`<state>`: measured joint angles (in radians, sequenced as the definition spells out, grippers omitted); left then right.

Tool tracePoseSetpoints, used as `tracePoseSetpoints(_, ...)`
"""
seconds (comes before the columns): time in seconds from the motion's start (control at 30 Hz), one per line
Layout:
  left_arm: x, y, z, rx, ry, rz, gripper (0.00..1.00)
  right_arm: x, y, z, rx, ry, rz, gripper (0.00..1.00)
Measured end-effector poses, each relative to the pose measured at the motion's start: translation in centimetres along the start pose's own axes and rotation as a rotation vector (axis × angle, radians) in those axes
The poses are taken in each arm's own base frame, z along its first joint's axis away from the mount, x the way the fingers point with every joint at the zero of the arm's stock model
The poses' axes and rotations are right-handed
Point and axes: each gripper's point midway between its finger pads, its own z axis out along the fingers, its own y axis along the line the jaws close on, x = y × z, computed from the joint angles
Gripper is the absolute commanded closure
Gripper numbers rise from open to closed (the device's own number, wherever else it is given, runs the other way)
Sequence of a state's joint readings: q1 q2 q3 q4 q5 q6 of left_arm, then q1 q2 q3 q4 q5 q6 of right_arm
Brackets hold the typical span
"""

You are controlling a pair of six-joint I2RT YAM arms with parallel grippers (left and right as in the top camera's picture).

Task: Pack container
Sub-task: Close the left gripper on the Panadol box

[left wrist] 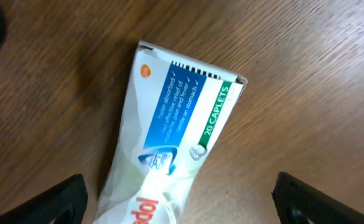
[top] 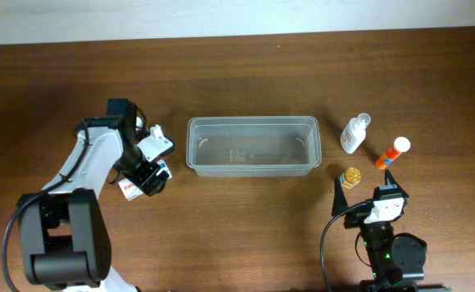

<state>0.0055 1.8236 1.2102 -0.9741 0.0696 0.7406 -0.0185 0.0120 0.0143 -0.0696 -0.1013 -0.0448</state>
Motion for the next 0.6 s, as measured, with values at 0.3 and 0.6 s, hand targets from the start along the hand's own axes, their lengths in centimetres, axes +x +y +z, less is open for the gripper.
tracePoseSetpoints(0.3,0.1,0.5,1.6,-0.042,-0.017,0.025,0.01,0.0,0.0,0.0,0.000,0.000,-0.001,0.01)
tracePoseSetpoints(0.6,0.4,1.5,2.4,-0.083,-0.023,0.017,0.01,0.0,0.0,0.0,0.000,0.000,-0.001,0.02)
